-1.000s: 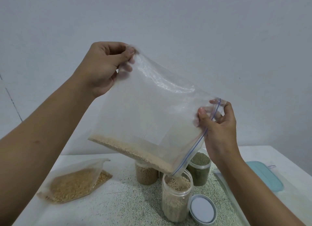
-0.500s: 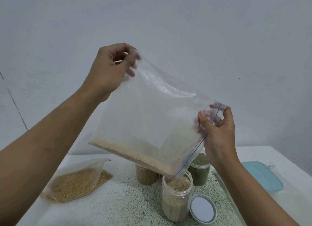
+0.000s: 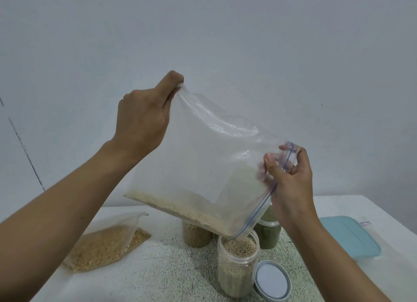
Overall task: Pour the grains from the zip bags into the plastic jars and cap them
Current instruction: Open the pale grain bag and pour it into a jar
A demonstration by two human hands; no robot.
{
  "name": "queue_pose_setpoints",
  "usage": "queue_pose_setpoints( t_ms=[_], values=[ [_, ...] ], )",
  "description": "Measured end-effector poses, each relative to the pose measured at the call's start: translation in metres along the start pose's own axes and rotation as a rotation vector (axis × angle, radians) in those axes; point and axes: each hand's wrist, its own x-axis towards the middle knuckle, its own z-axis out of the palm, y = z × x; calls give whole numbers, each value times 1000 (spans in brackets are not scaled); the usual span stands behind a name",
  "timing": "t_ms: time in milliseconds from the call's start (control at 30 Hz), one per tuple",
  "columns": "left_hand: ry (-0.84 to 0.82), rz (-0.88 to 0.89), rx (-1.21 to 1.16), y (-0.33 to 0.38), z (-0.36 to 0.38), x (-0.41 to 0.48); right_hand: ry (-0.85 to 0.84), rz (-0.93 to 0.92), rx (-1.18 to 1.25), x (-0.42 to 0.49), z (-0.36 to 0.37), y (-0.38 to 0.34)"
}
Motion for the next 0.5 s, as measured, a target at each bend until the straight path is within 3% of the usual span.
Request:
queue_pose_setpoints(
  t_ms=[500],
  values=[
    [-46,-32,-294,8,8,23,25,-11,-30,6,-7,-2]
  ],
)
